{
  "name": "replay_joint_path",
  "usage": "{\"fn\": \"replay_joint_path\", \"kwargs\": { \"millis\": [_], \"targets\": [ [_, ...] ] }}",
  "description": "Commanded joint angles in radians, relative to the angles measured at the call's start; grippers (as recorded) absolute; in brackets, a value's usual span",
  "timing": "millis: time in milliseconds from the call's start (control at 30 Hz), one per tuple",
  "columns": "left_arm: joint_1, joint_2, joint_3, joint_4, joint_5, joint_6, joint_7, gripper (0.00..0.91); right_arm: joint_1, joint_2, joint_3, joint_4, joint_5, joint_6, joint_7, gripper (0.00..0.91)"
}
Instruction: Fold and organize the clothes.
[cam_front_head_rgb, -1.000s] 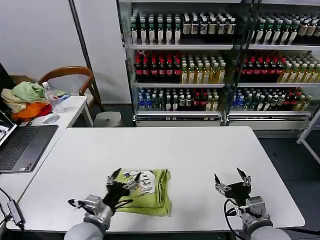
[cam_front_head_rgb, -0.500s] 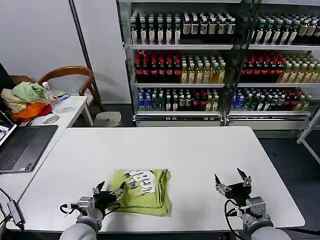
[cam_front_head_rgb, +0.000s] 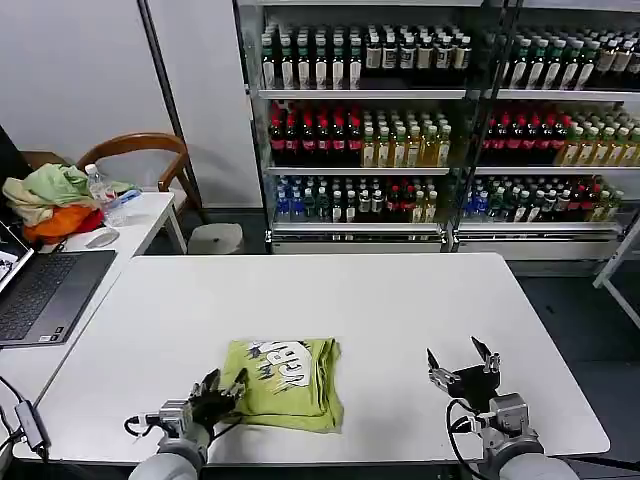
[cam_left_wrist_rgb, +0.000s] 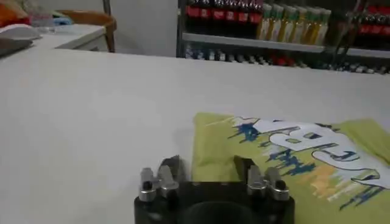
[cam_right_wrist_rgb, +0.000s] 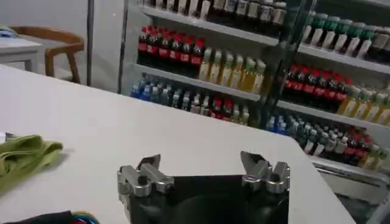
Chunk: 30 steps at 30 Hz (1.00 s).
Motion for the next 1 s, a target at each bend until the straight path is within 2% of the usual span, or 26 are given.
{"fn": "replay_joint_path", "kwargs": {
  "millis": [33, 167, 367, 567, 767, 833, 867, 900, 1000],
  "targets": [
    [0.009, -0.01, 0.018, 0.01, -0.014, -0.008, 0.007, 0.04, 0.0, 0.0, -0.003, 0.0, -0.001, -0.001, 0.001, 0.907],
    [0.006, -0.012, 0.019, 0.006, 0.019, -0.008, 0.028, 0.04, -0.001, -0.001, -0.003, 0.0, -0.001, -0.001, 0.001, 0.907],
    [-0.022, 0.009, -0.008, -0.005, 0.081, 0.042, 0.056, 0.04, -0.004, -0.007, -0.001, 0.004, -0.001, -0.002, 0.001, 0.907],
    [-0.013, 0.1, -0.158, -0.118, -0.006, 0.133, 0.105, 0.04, 0.02, -0.015, 0.006, 0.004, 0.005, -0.001, 0.0, 0.907],
    [0.08, 0.298, -0.444, -0.131, -0.146, 0.169, 0.119, 0.04, 0.067, -0.009, -0.022, -0.001, 0.008, 0.006, -0.002, 0.907],
    [0.161, 0.399, -0.64, -0.076, -0.189, 0.17, 0.165, 0.04, 0.075, -0.011, -0.024, -0.004, 0.009, 0.011, -0.004, 0.907],
    [0.177, 0.415, -0.698, -0.05, -0.198, 0.17, 0.183, 0.04, 0.077, -0.012, -0.024, -0.005, 0.01, 0.013, -0.004, 0.907],
    [0.213, 0.477, -0.777, 0.001, -0.218, 0.17, 0.218, 0.04, 0.08, -0.014, -0.02, -0.006, 0.012, 0.018, -0.006, 0.907],
    [0.298, 0.561, -0.969, 0.077, -0.225, 0.171, 0.298, 0.05, 0.085, -0.015, -0.016, -0.004, 0.017, 0.023, -0.007, 0.907]
  ]
}}
